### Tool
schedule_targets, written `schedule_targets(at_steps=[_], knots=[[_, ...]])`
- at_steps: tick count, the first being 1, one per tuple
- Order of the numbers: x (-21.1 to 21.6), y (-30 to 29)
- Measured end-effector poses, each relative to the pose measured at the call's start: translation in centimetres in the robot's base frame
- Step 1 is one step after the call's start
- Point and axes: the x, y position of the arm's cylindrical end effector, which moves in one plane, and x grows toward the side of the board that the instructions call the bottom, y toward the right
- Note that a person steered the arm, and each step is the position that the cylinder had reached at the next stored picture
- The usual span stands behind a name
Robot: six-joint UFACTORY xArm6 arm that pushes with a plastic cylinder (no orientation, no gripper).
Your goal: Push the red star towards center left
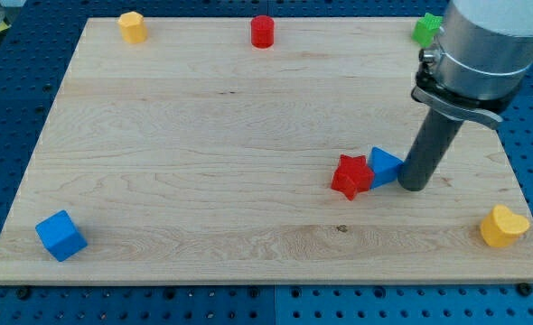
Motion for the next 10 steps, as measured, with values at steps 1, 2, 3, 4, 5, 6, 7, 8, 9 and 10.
schedule_targets(at_steps=[1, 2, 3, 4, 5, 6, 7, 8, 9, 10], knots=[[-2.4, -3.0], [-2.0, -2.8], [0.9, -1.3], [1.7, -1.3], [1.2, -2.8], [-0.1, -6.4], [-0.5, -9.2], [-0.5, -9.2], [-0.5, -9.2], [-0.7, -9.7]])
